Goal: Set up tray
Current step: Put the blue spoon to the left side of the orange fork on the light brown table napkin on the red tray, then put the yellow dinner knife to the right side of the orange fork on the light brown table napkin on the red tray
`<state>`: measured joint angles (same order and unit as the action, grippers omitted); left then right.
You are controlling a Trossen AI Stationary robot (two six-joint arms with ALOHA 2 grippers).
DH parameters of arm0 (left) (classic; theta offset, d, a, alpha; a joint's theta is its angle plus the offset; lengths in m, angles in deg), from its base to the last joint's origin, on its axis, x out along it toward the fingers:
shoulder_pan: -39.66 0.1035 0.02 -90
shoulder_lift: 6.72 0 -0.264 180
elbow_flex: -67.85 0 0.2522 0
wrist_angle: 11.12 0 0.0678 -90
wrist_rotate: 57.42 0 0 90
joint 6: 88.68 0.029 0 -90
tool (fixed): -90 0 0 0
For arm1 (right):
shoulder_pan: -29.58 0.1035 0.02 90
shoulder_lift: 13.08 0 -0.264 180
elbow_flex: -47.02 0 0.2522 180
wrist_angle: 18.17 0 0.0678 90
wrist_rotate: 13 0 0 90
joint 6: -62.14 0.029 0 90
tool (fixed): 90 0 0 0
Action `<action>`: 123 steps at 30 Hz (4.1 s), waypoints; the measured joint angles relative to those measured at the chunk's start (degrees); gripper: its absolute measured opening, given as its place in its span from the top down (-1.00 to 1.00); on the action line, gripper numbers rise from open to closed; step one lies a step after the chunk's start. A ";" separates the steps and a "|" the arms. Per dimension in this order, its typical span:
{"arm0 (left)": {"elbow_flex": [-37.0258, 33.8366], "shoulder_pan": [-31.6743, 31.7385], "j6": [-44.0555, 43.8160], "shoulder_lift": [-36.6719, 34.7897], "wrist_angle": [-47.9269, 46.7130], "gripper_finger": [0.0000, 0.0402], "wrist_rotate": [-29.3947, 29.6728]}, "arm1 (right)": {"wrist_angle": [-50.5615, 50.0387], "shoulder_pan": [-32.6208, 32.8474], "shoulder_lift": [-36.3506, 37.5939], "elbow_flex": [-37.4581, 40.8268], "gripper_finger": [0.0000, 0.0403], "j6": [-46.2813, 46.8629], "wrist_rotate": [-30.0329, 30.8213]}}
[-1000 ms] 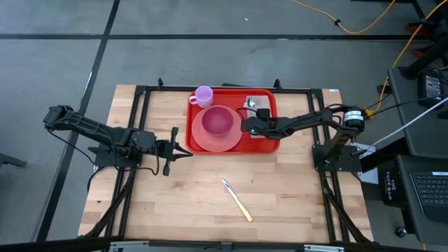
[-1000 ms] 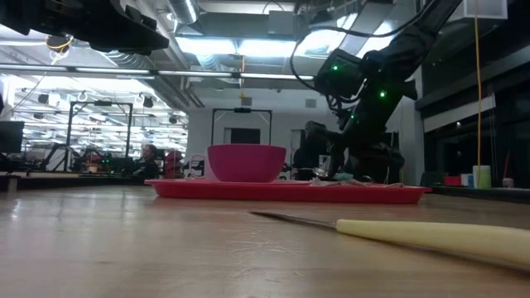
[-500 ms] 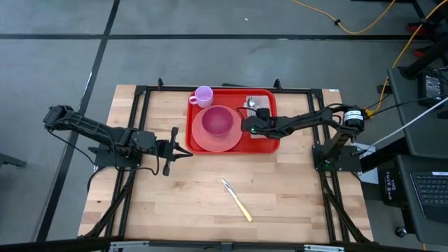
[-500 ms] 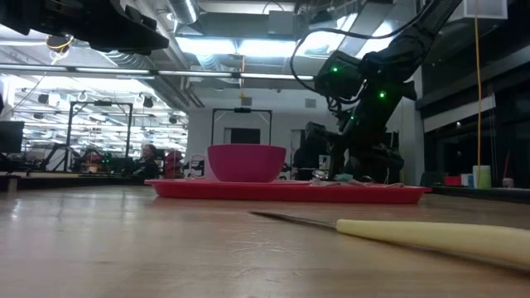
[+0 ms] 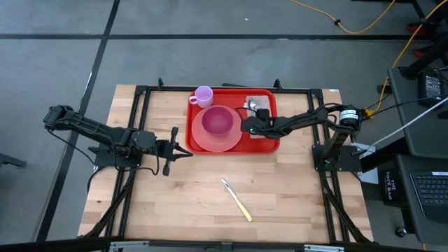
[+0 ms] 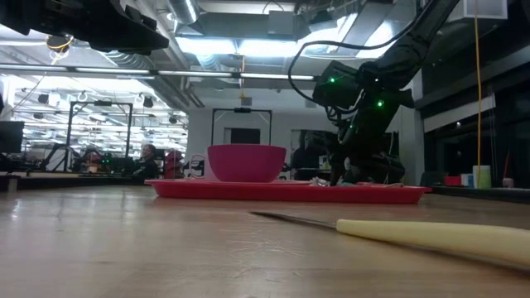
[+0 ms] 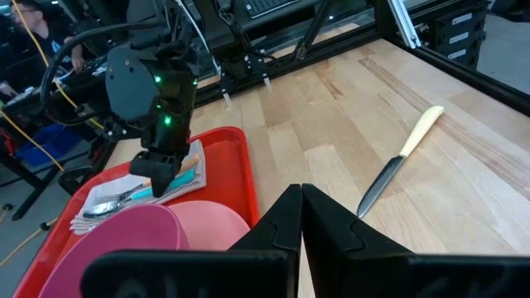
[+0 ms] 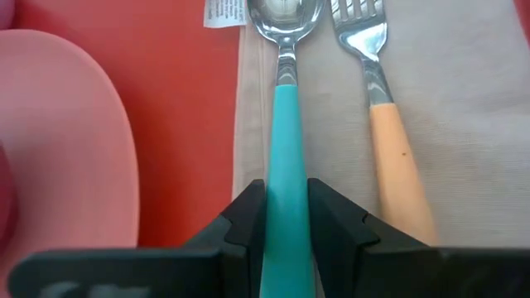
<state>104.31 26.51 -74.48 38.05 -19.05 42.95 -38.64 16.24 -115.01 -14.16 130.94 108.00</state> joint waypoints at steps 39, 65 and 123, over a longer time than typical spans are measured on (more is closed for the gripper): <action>0.00 0.02 -3.95 0.00 -0.01 0.97 -0.01 | 0.14 -0.04 0.02 0.00 0.51 -0.07 0.33; 0.00 0.02 -4.02 -0.01 0.00 0.98 0.00 | 1.00 -0.02 0.11 -0.02 0.10 -1.59 -1.16; 0.02 0.02 -3.14 -0.02 1.03 0.98 0.05 | -1.37 11.05 11.19 -9.38 0.88 -41.55 0.83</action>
<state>104.33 26.53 -77.63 38.03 -18.02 43.00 -40.01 27.28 -103.82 -23.54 89.39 108.83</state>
